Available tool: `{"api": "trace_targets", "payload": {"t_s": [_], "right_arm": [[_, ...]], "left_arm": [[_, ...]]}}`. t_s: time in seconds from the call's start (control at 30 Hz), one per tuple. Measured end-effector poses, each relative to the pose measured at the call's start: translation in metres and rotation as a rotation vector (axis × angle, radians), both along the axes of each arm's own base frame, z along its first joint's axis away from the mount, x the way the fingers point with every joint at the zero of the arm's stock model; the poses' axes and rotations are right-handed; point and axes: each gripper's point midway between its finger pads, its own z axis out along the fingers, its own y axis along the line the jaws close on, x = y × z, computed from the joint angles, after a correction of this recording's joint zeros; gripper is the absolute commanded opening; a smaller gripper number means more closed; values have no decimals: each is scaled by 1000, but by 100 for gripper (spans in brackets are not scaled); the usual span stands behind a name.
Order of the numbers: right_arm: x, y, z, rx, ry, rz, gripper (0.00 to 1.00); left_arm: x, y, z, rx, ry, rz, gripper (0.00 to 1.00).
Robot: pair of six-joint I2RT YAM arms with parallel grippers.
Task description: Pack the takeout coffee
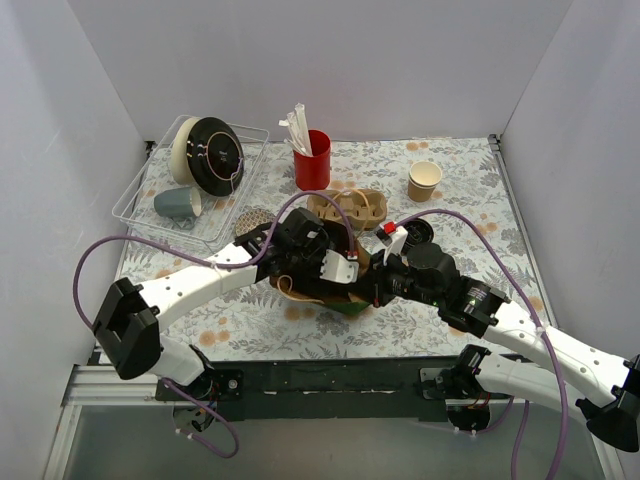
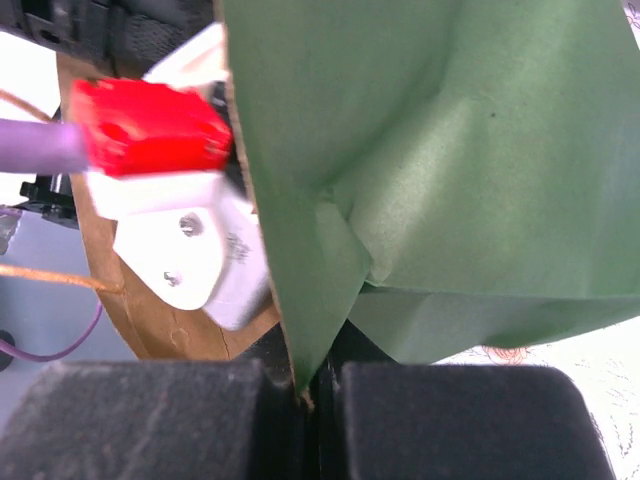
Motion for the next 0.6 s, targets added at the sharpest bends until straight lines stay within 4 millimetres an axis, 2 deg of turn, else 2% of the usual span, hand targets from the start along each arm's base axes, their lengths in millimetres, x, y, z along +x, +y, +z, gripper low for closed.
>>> {"api": "trace_targets", "payload": {"t_s": [0.33,0.6], "right_arm": [[1,1,2,11,5,-3,1],[4,1,4,19,28,-21,1]], "left_arm": [[-8,7,31,-72,-26,46,98],[-18,14,44,-110,-3,93,98]]}}
